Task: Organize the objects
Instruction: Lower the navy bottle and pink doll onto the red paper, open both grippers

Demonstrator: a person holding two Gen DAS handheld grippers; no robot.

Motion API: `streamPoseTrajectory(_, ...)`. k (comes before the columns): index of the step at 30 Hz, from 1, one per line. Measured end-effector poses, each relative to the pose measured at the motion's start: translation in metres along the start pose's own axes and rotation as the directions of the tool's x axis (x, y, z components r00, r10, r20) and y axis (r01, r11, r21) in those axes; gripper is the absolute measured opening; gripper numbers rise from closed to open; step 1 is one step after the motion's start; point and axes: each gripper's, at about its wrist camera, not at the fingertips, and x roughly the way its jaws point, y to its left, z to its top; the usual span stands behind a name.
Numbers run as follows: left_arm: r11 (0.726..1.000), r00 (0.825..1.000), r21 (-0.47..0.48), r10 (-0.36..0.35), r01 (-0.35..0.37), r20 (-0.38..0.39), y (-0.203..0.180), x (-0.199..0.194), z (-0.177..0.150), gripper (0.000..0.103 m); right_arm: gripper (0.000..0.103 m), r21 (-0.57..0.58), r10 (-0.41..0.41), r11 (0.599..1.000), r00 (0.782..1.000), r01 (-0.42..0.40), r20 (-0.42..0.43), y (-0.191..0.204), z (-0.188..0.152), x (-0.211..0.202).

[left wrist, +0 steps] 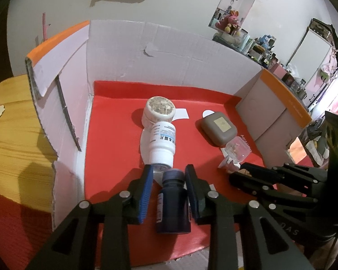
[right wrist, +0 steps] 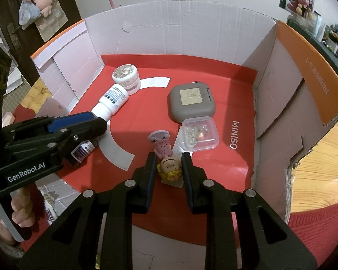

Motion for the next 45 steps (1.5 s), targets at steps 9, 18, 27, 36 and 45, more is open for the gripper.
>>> streamPoseTrajectory(9,0.999,1.000,0.019,0.027,-0.027,0.013,-0.003,-0.002,-0.002,0.033,0.022,0.002,0.000,1.000,1.000,0.000,0.003,-0.001,-0.003,-0.005)
streamPoseTrajectory(18,0.999,0.999,0.026,0.028,-0.029,0.032,-0.005,-0.012,-0.005,0.039,0.023,0.021,0.009,1.000,1.000,-0.009,0.002,-0.004,-0.007,-0.009)
streamPoseTrajectory(27,0.998,0.998,0.053,0.034,-0.037,0.058,-0.014,-0.028,-0.010,0.043,0.023,0.037,0.023,0.999,1.000,-0.024,0.003,-0.003,-0.013,-0.012)
streamPoseTrajectory(36,0.997,0.994,0.063,0.047,-0.053,0.097,-0.016,-0.050,-0.017,0.054,0.023,0.045,0.028,0.999,1.000,-0.028,0.013,0.000,-0.018,-0.019)
streamPoseTrajectory(45,0.995,0.989,0.068,0.065,-0.075,0.134,-0.016,-0.072,-0.027,0.060,0.025,0.047,0.026,0.999,0.999,-0.027,0.025,0.007,-0.022,-0.028)
